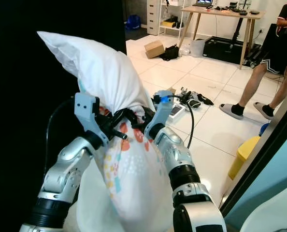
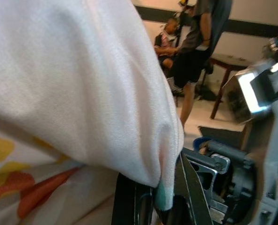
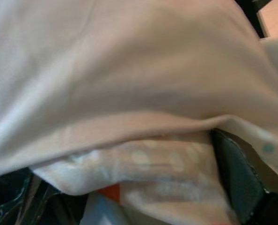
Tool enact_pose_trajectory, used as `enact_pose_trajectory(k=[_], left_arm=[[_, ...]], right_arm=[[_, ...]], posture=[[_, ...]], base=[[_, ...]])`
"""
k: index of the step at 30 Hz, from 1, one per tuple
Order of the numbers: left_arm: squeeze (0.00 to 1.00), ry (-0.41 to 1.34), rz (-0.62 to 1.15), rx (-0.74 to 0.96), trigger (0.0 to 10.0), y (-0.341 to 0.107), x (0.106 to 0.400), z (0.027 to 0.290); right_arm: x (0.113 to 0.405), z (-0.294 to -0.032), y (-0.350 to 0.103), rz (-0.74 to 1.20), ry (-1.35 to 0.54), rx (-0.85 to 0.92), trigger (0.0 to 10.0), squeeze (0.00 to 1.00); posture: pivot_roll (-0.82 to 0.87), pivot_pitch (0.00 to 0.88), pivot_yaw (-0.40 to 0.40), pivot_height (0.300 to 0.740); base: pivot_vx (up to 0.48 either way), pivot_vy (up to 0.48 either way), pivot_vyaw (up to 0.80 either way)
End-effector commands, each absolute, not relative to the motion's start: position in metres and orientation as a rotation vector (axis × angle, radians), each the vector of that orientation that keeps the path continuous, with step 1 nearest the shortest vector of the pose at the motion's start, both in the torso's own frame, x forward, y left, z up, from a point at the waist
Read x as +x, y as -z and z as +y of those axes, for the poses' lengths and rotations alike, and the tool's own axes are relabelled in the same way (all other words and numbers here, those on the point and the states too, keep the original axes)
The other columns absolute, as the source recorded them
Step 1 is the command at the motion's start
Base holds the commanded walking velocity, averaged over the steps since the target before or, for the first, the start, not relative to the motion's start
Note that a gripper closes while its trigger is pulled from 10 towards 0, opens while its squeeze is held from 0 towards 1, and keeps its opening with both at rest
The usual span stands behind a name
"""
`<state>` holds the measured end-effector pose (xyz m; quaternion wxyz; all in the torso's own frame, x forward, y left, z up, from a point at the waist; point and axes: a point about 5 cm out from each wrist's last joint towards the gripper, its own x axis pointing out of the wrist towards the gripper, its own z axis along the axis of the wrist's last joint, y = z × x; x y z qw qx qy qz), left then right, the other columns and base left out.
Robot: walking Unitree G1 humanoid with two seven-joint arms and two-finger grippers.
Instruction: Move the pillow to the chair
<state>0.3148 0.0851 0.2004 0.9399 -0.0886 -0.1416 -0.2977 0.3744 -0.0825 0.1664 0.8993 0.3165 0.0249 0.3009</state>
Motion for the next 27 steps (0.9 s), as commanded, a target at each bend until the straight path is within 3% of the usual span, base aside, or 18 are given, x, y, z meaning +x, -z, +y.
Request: enact_pose_trajectory(k=[1, 9, 24, 27], left_arm=[[0.0, 0.819, -0.321, -0.178, 10.0, -0.207, 0.3, 0.046], [0.0, 0.814, -0.316, -0.176, 10.0, -0.206, 0.301, 0.047], [0.0, 0.745, -0.287, -0.121, 10.0, -0.196, 0.307, 0.061], [0.0, 0.667, -0.252, -0.047, 10.0, -0.186, 0.313, 0.079]], right_arm=[[0.381, -0.097, -0.21, -0.125, -0.674, 0.843, 10.0, 0.0], [0.38, -0.101, -0.209, -0.136, -0.673, 0.861, 10.0, 0.0], [0.372, -0.081, -0.194, -0.051, -0.739, 0.636, 10.0, 0.0], [0.368, -0.078, -0.194, -0.063, -0.793, 0.625, 10.0, 0.0]], posture=[[-0.07, 0.006, 0.012, 0.669], [-0.07, 0.012, 0.015, 0.659], [-0.06, 0.015, 0.018, 0.609], [-0.06, 0.014, 0.016, 0.609]], base=[[0.0, 0.0, 0.0], [0.0, 0.0, 0.0], [0.0, 0.0, 0.0], [0.0, 0.0, 0.0]])
